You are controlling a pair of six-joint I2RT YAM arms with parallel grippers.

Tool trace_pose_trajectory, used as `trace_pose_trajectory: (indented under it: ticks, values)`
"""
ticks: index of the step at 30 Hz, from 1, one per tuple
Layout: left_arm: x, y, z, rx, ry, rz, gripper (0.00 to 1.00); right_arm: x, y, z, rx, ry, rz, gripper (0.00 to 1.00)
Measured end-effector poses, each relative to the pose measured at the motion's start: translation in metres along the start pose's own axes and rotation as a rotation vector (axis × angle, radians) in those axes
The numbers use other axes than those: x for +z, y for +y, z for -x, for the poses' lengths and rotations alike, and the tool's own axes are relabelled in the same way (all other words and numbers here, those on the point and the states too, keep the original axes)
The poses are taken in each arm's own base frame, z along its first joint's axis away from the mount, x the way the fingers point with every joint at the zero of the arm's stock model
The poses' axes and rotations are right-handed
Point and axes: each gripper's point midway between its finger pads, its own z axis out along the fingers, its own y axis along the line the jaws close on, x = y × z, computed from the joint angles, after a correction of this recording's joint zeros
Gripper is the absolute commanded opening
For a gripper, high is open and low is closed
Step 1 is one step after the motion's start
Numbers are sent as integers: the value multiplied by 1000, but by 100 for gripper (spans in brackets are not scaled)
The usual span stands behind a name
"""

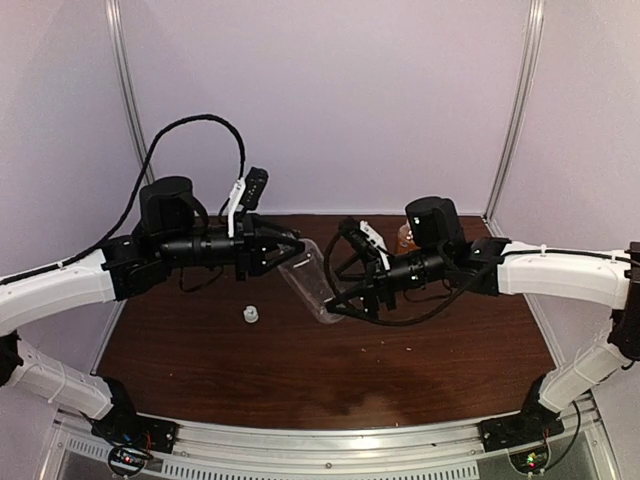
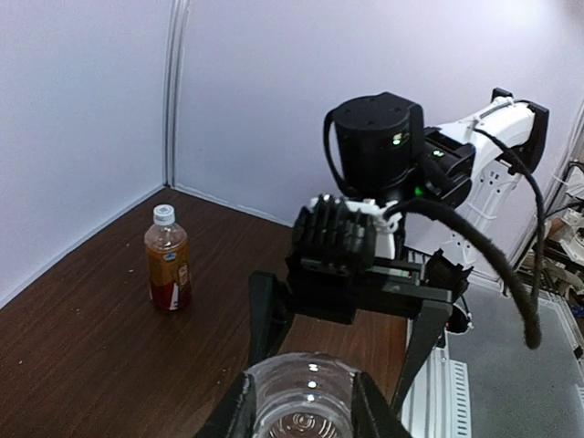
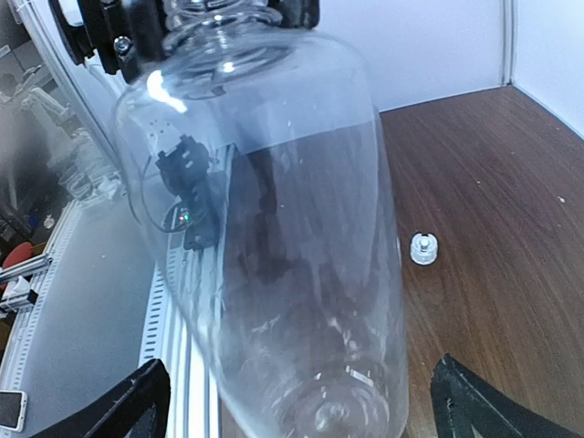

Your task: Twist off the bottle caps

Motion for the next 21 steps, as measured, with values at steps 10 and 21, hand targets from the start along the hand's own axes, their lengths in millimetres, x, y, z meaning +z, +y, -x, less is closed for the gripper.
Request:
trace_pose_trajectory:
  ticks: [10, 21]
  values:
    - [-39, 95, -25, -33, 102, 482, 0, -40, -39, 20, -11, -40, -315, 100]
    - [-61, 194, -65, -61, 229, 854, 0, -59, -69, 21, 49, -59, -476, 100]
